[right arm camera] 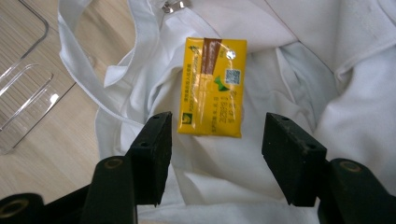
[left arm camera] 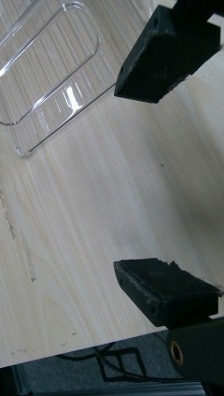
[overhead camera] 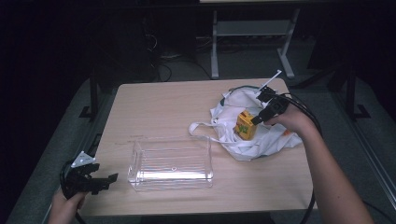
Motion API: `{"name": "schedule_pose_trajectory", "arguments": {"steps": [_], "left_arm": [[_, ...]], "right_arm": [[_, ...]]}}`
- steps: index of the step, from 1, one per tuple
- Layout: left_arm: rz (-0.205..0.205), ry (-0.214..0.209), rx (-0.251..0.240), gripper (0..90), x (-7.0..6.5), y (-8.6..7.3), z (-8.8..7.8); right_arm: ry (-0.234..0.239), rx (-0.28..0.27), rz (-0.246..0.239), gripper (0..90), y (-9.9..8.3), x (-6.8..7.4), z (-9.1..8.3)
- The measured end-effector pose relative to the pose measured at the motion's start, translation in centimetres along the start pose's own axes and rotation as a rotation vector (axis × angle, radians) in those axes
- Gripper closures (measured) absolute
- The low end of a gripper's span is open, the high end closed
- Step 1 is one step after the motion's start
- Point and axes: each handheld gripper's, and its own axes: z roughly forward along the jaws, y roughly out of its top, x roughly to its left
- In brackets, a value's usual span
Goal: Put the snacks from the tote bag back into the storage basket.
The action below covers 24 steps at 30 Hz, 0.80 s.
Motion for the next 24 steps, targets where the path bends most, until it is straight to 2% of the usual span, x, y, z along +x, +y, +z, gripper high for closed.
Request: {"name": "schedule_pose_trajectory", "arguments": {"steps": [17, 24], "left_arm": [[0.000, -0.004, -0.001, 13.8, 0.0, 0.0, 0.1], [0.000, -0.004, 0.000, 13.8, 0.0, 0.0, 0.0]], "right_arm": [[-0.001, 0.050, -0.014, 37.0, 2.7, 0.3, 2.1], [-0.024, 0.087, -0.024, 33.5, 3.2, 0.4, 3.4]]}}
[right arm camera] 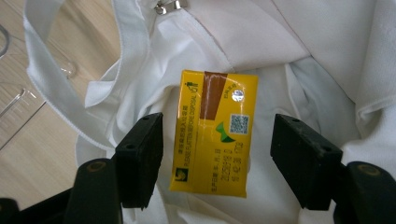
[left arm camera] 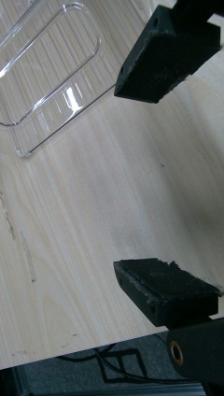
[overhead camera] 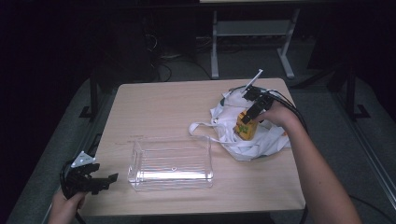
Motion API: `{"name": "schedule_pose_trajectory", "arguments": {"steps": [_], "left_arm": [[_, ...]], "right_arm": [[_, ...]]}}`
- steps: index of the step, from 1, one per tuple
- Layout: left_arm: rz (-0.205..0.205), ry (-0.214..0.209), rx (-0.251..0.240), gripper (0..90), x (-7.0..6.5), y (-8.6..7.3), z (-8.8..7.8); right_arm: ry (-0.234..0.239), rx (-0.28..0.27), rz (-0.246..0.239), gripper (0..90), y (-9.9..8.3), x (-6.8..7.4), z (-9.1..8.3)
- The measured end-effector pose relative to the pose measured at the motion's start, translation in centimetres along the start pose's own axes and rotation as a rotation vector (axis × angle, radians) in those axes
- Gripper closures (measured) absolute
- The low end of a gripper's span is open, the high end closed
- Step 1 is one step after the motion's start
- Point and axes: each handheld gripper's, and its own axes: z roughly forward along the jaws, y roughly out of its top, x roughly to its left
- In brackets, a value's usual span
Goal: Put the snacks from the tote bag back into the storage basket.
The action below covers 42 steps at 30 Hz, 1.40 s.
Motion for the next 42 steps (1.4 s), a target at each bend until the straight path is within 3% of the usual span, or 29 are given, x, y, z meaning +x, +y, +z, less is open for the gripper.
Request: {"name": "schedule_pose_trajectory", "arguments": {"steps": [8, 22, 29, 42], "left_arm": [[0.001, 0.000, 0.000, 13.8, 0.0, 0.0, 0.0], [0.000, -0.001, -0.004, 13.8, 0.0, 0.0, -0.1], [0.004, 0.000, -0.003, 13.8, 0.0, 0.0, 0.0], [0.001, 0.002, -0.009, 13.8, -0.1, 0.0, -0.1]], "right_arm": [[-0.001, 0.031, -0.001, 34.4, 0.6, 0.3, 1.2], [0.016, 0.060, 0.004, 45.9, 0.5, 0.1, 2.3], [0.000, 0.061, -0.001, 50.8, 0.5, 0.2, 2.2], [-0.030, 0.083, -0.027, 51.9, 0.6, 0.4, 2.0]]}}
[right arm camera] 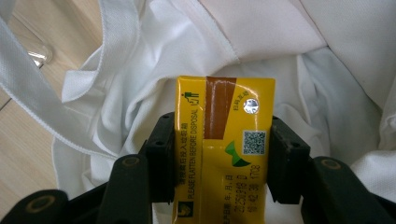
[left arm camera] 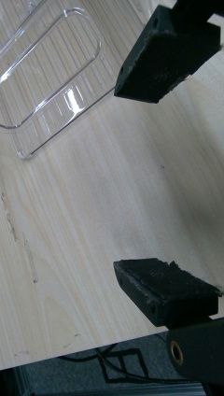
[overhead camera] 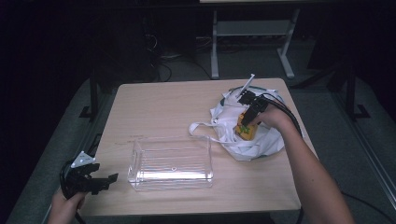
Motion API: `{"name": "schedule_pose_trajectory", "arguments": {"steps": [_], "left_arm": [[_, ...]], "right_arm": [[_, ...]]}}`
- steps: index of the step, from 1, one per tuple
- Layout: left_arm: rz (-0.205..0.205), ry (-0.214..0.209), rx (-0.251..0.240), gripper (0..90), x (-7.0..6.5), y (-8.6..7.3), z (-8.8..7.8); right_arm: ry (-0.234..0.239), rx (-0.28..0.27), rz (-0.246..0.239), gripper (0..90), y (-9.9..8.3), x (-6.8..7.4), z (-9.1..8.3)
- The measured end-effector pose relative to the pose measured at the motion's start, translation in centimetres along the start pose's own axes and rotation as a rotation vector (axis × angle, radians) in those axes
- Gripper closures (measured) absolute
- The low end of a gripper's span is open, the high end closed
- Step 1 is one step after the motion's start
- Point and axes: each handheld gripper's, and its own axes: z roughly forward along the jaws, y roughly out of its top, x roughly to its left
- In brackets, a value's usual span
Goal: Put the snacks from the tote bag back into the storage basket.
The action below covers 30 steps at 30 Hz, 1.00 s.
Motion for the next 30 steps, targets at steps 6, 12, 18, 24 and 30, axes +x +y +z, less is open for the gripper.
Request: {"name": "schedule_pose_trajectory", "arguments": {"steps": [6, 12, 18, 24, 30], "left_arm": [[0.003, 0.000, 0.004, 13.8, 0.1, 0.0, 0.0], [0.000, -0.001, 0.001, 13.8, 0.1, 0.0, -0.1], [-0.004, 0.000, -0.003, 13.8, 0.2, 0.0, -0.2], [-0.003, 0.001, -0.002, 13.8, 0.3, -0.1, -0.2], [0.000, 0.001, 0.000, 13.8, 0.2, -0.1, -0.2]], "right_arm": [[-0.013, -0.006, -0.001, 52.0, -0.2, -0.2, -0.8], [-0.021, -0.018, -0.001, 52.0, -0.4, -0.4, -1.8], [-0.028, -0.019, 0.000, 52.1, -0.5, -0.3, -2.4], [-0.037, -0.028, -0.011, 52.1, -0.5, -0.2, -3.0], [-0.043, -0.044, -0.024, 52.1, -0.5, 0.3, -3.9]]}}
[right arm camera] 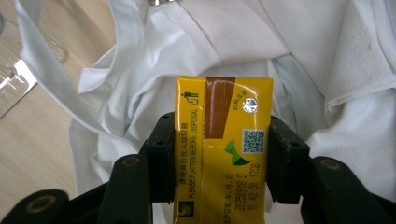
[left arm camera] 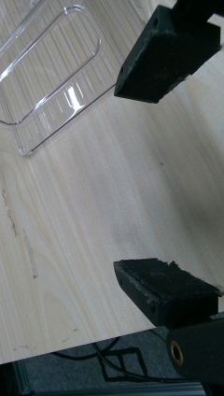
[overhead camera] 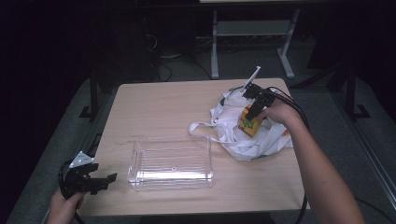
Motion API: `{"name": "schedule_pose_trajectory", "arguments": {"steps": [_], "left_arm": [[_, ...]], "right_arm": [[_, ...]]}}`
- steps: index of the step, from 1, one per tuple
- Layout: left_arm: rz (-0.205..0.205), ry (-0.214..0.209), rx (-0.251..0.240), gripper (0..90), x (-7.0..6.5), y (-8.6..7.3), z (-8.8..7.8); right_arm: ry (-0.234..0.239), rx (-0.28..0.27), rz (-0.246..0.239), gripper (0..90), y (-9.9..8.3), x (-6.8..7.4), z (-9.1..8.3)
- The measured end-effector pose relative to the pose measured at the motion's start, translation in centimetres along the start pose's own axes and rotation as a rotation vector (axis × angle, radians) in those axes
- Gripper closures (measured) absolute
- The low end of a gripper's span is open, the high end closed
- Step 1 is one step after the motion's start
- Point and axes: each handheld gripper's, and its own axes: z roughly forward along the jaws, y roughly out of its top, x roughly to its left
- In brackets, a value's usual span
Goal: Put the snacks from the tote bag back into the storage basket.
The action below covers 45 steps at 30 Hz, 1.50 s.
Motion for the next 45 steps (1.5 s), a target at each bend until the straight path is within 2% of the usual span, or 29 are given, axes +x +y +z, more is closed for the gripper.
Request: {"name": "schedule_pose_trajectory", "arguments": {"steps": [13, 27, 31, 34, 45], "left_arm": [[0.001, 0.001, -0.002, 13.8, 0.0, 0.1, -0.1], [0.003, 0.000, -0.004, 13.8, 0.0, 0.1, -0.1], [-0.008, -0.003, -0.014, 13.8, -0.1, 0.1, -0.1], [0.004, 0.000, -0.011, 13.8, -0.1, 0.1, -0.1], [-0.001, 0.000, -0.010, 13.8, -0.1, 0.1, -0.1]], "right_arm": [[-0.015, -0.016, -0.047, 52.2, 0.1, 0.9, -2.3], [-0.003, -0.028, -0.096, 52.2, 0.0, 1.8, -4.0], [0.007, -0.035, -0.113, 52.2, 0.0, 2.2, -4.6], [0.011, -0.036, -0.116, 52.2, 0.0, 2.4, -4.8], [0.032, -0.062, -0.176, 52.2, 0.1, 4.0, -6.1]]}}
